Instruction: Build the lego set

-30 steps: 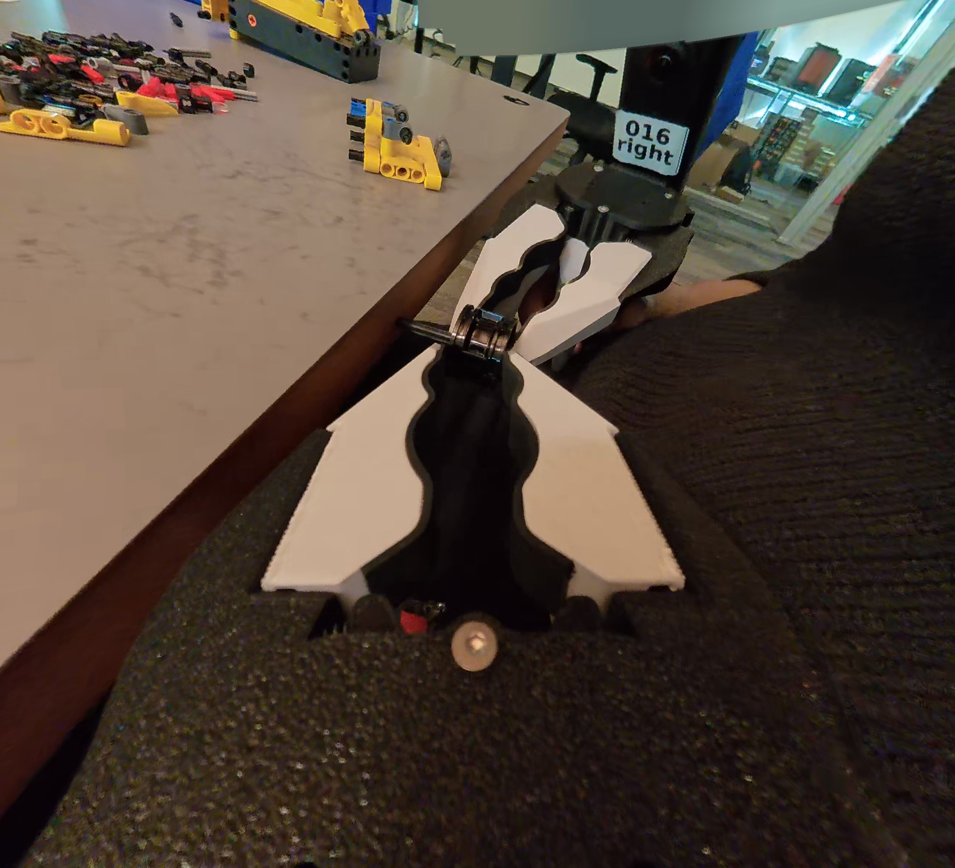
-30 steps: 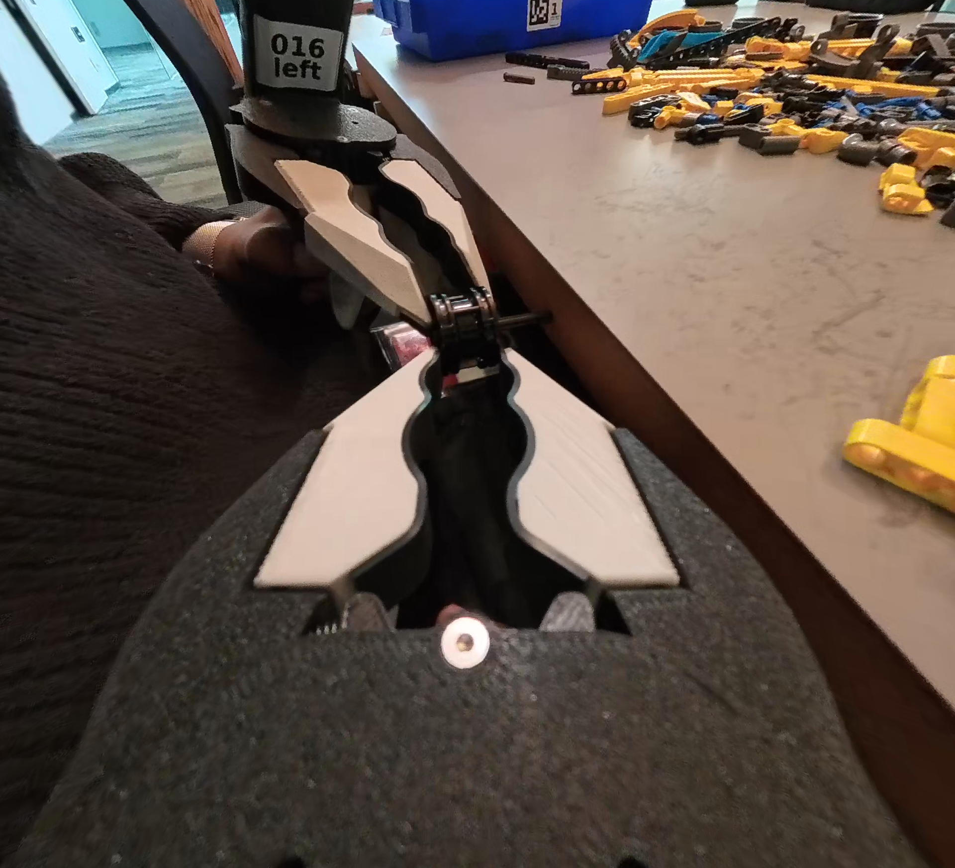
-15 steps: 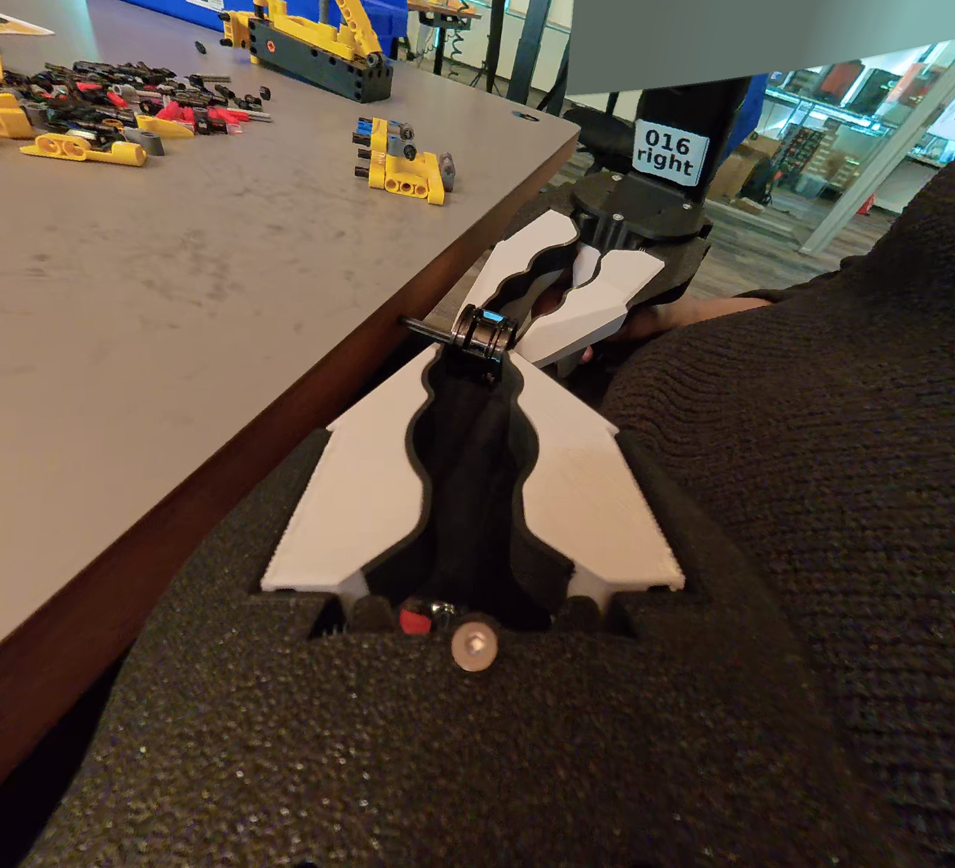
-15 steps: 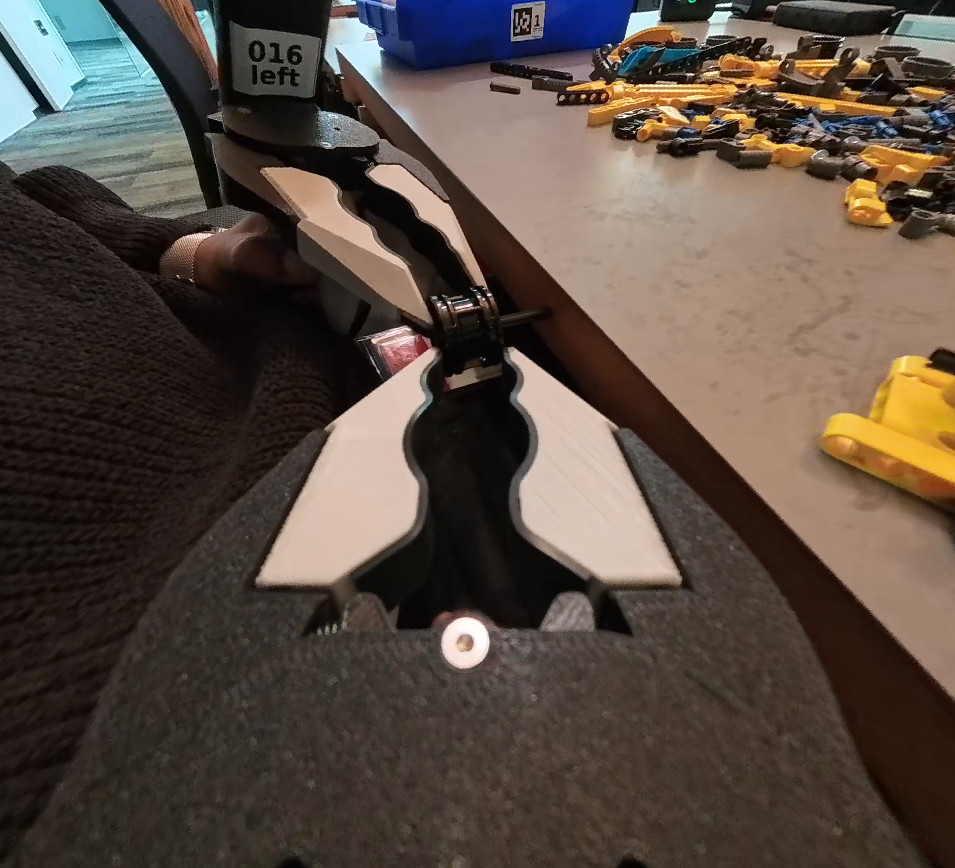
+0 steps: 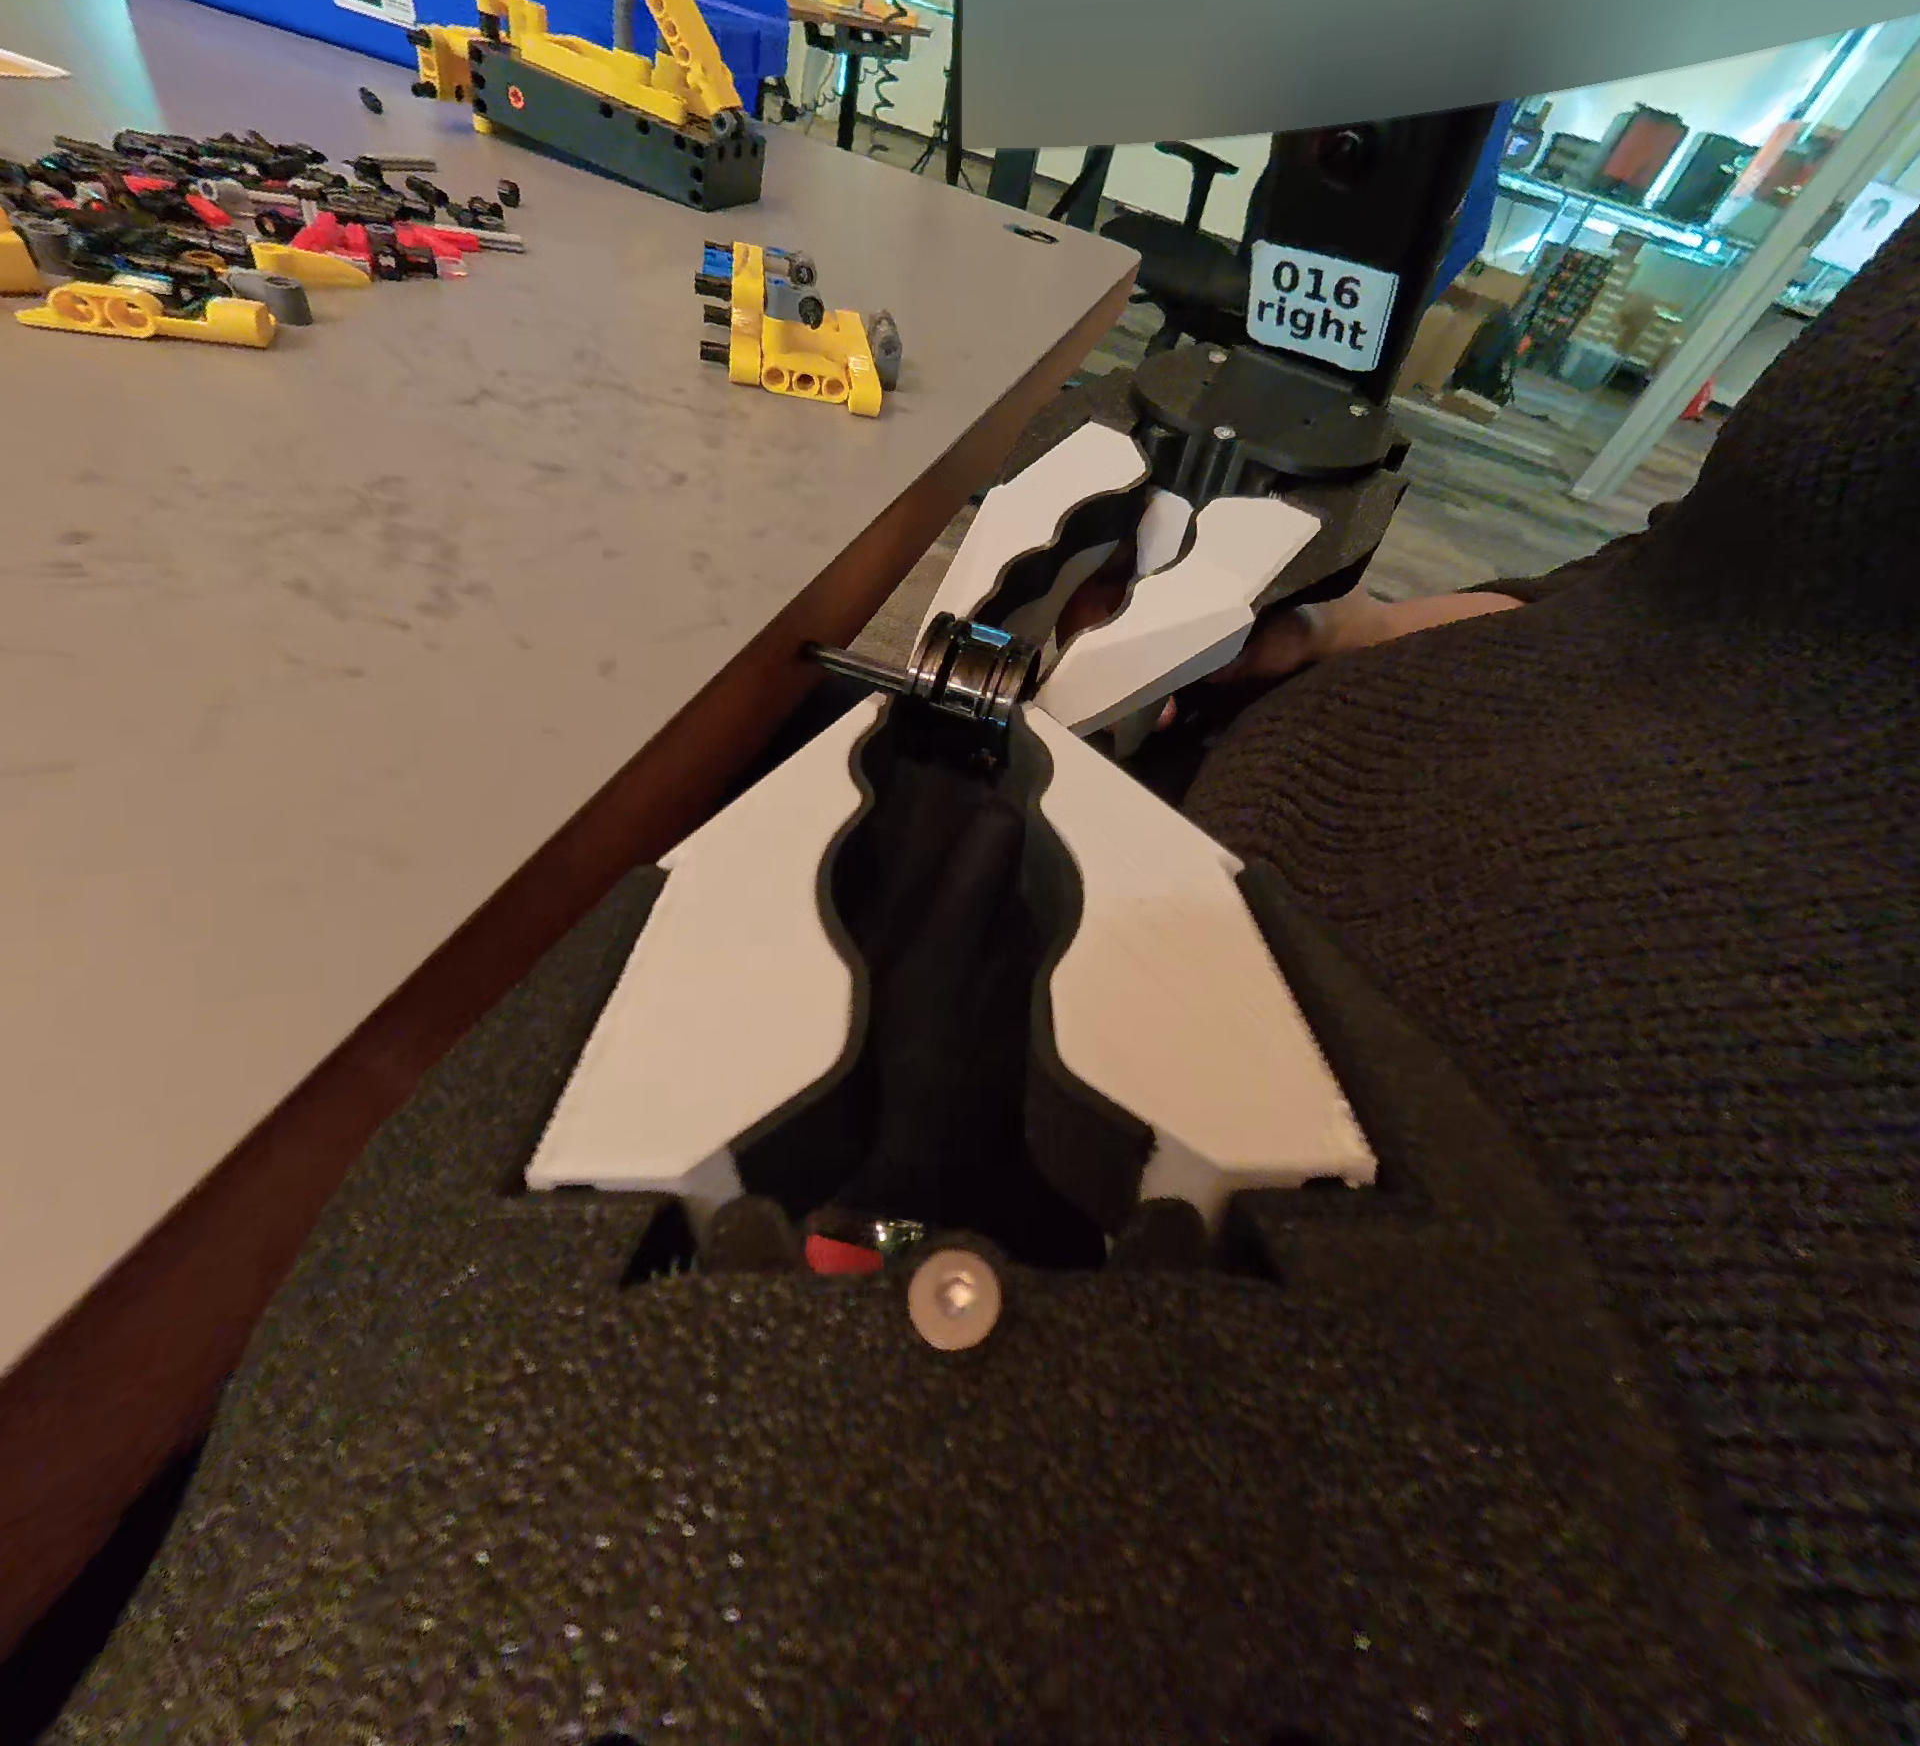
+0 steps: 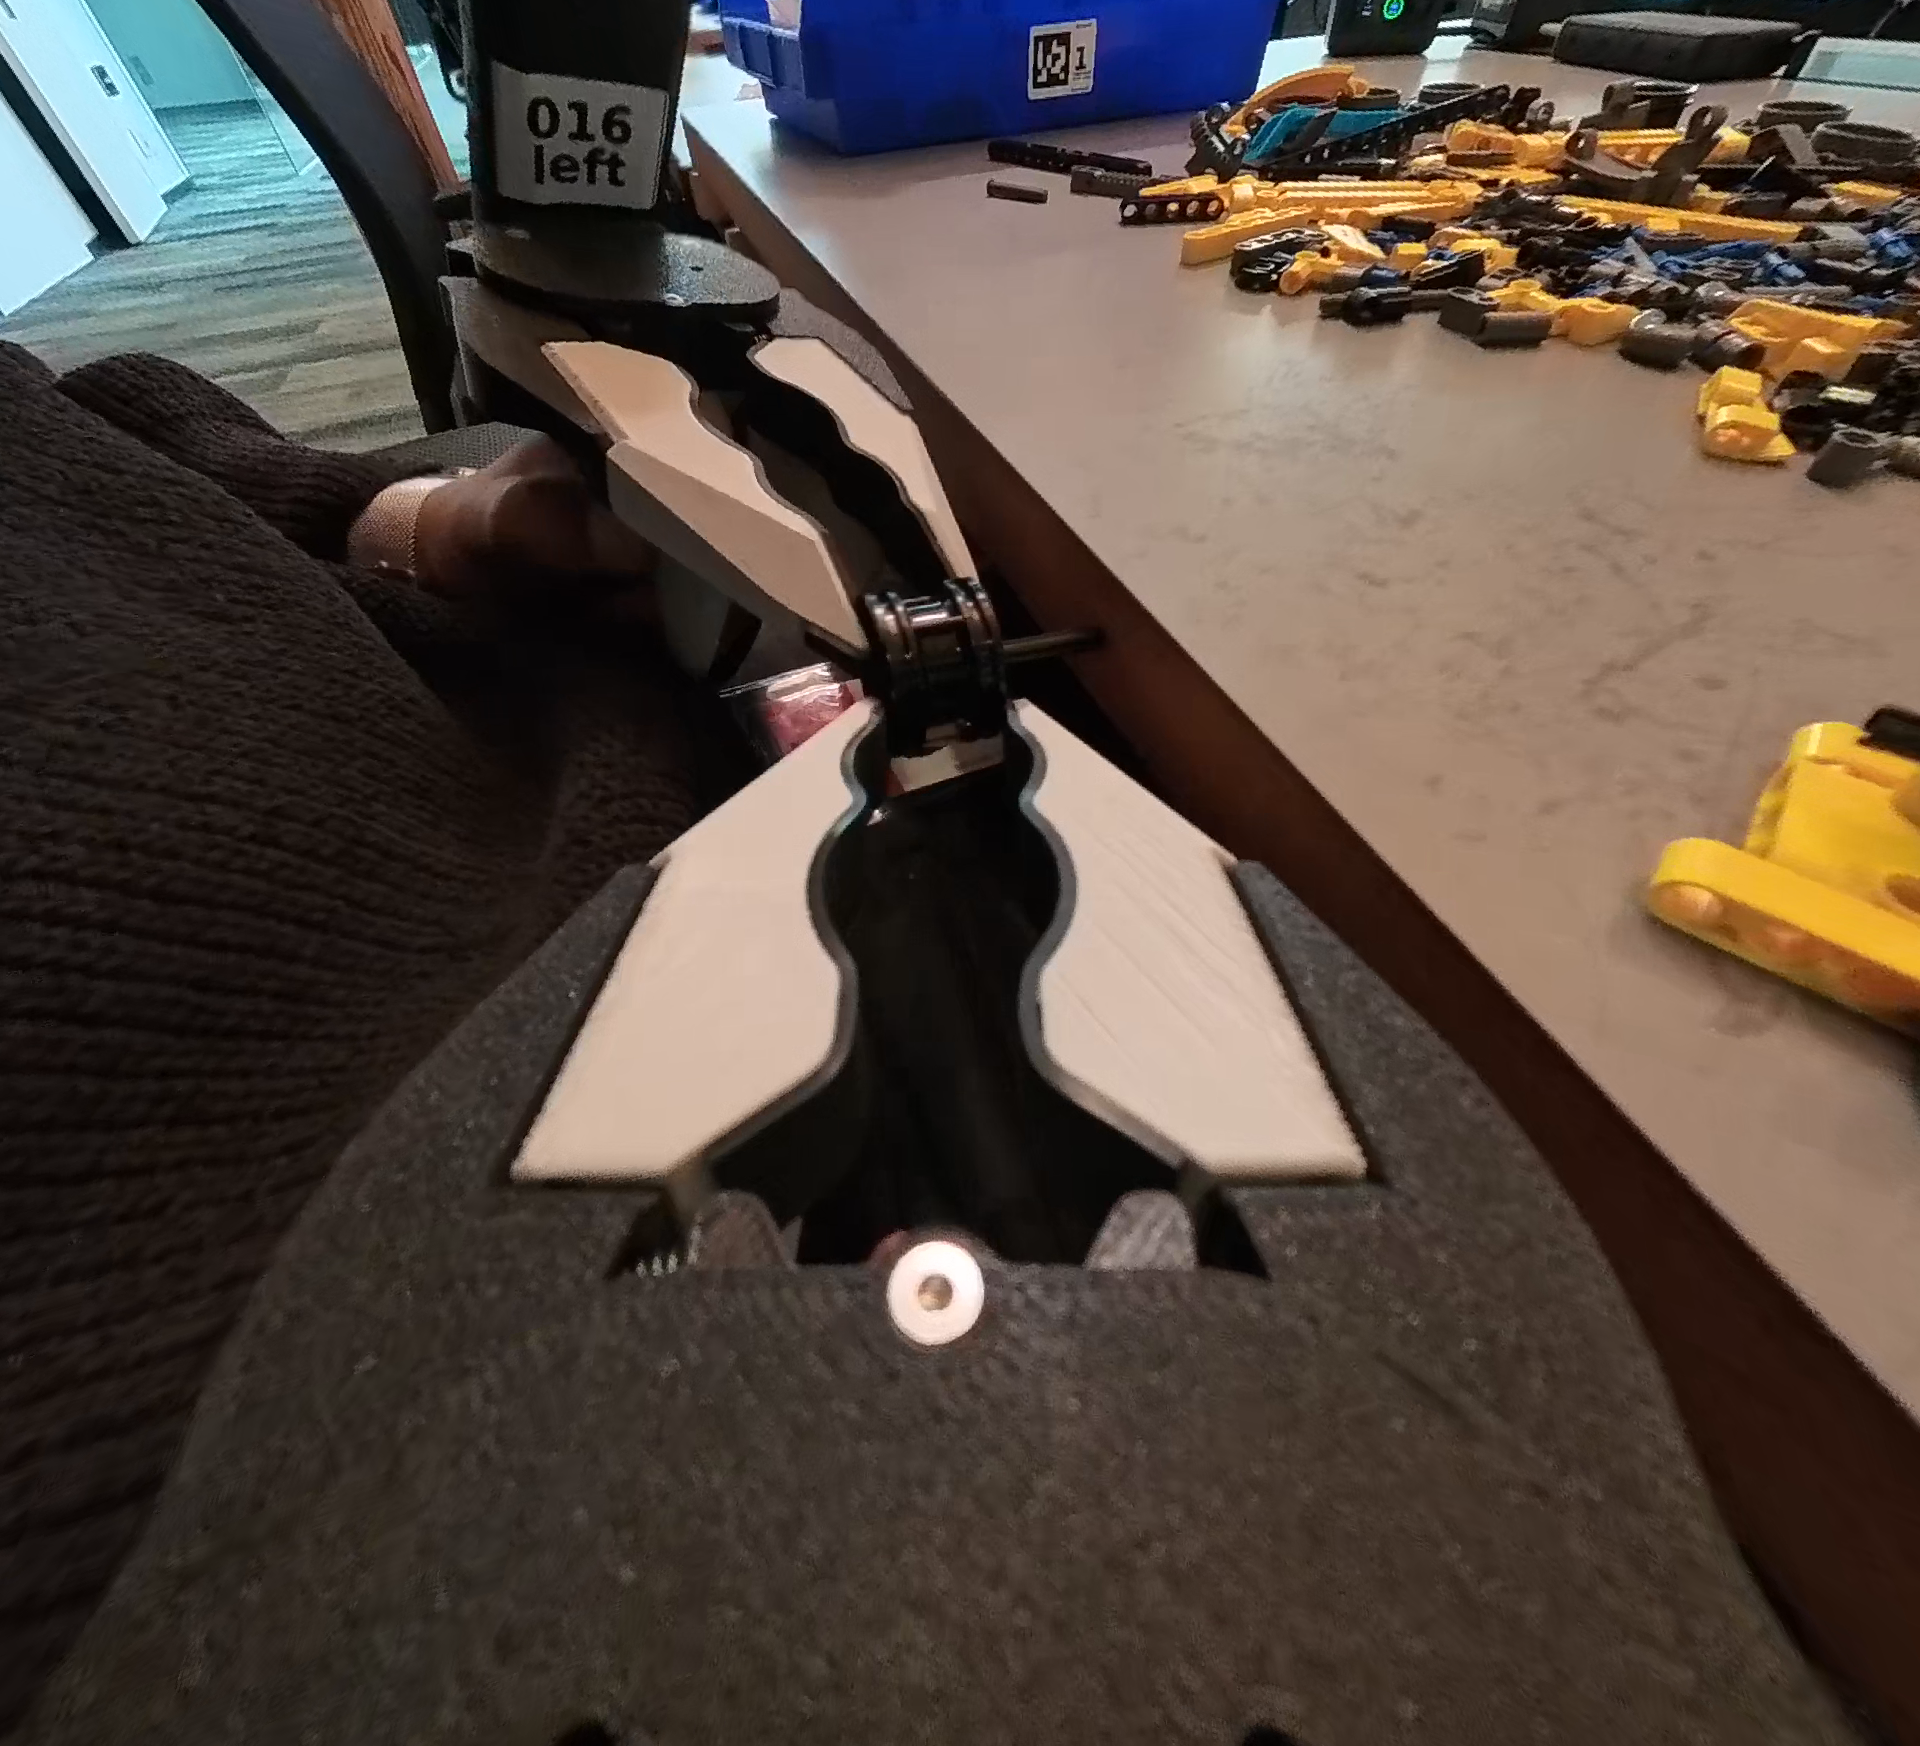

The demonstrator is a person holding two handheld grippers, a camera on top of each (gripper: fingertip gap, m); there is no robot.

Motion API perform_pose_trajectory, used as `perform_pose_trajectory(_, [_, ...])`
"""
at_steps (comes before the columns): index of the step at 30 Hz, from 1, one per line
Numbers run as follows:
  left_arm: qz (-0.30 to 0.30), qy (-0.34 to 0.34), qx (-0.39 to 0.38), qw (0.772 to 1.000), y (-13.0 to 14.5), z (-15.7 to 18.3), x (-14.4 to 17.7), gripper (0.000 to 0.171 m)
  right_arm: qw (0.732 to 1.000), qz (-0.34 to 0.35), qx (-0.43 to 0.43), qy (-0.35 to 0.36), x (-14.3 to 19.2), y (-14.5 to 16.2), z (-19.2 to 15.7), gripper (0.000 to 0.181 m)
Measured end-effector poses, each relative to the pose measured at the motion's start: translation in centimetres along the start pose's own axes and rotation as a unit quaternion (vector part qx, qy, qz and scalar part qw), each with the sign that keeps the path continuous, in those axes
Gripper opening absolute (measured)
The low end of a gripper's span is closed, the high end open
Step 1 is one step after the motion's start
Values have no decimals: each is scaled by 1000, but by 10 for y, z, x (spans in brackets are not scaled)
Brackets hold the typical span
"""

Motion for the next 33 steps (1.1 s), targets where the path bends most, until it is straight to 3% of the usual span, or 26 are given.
perform_pose_trajectory(33, [-26,-10,-25,999,-2,-1,0,20,1000,-25,-2,4,-2,-3,-1,19])
Point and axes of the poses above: each gripper's, where its closed fingertips meet, x back along the fingers, y out of its underside, z = x × y across the jaws, the point moved 10 cm from there along x, back along the fingers, and after that the axes turned 12 degrees about -z, right-handed, at the moved point
